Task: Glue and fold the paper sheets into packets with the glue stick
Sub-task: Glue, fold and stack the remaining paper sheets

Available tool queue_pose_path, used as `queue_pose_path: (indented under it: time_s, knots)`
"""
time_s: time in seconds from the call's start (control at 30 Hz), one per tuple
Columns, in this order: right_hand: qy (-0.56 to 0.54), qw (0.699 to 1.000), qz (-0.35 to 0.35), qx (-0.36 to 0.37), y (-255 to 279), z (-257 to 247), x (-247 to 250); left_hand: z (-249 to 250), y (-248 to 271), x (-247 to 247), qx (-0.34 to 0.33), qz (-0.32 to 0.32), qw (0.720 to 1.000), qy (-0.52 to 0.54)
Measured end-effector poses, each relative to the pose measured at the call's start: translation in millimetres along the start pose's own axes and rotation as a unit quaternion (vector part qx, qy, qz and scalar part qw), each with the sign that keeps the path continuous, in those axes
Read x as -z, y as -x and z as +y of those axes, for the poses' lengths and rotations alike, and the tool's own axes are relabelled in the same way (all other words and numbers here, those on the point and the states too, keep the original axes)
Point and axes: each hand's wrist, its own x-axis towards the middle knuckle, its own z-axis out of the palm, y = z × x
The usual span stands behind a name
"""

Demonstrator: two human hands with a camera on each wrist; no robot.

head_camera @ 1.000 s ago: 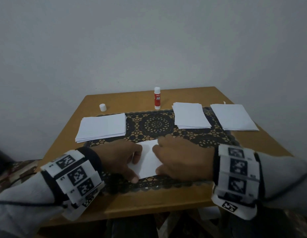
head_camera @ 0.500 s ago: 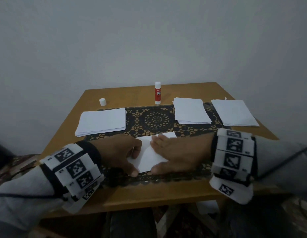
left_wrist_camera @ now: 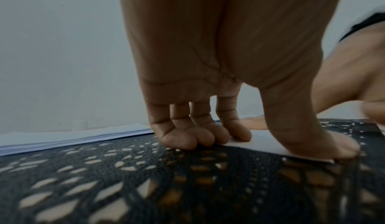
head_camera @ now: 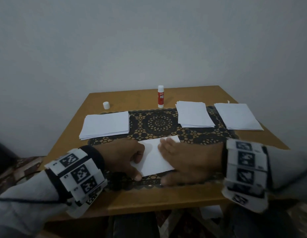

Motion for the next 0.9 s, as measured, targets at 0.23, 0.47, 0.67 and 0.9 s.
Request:
queue_pose_path:
  time_s: [0.23,0.47,0.67,0.9]
  knots:
    - [-0.048,0.997,0.033,-0.054,0.4,34.1,-4.5,7.1,6.6,4.6,0.001,-0.011,1.0,-0.008]
    - [-0.022,0.998,0.011,-0.061,-8.7,41.3,-2.7,38.0,6.5,-3.7,-0.072,-0.041,0.994,-0.074]
    - [-0.018,0.998,0.011,-0.055,-10.0,43.6,-1.5,32.3,-3.2,-13.2,-0.004,-0.059,0.988,-0.141]
    - [-0.021,0.998,0.012,-0.053,-11.1,44.3,-3.0,25.9,5.6,-2.4,0.04,-0.084,0.991,-0.099]
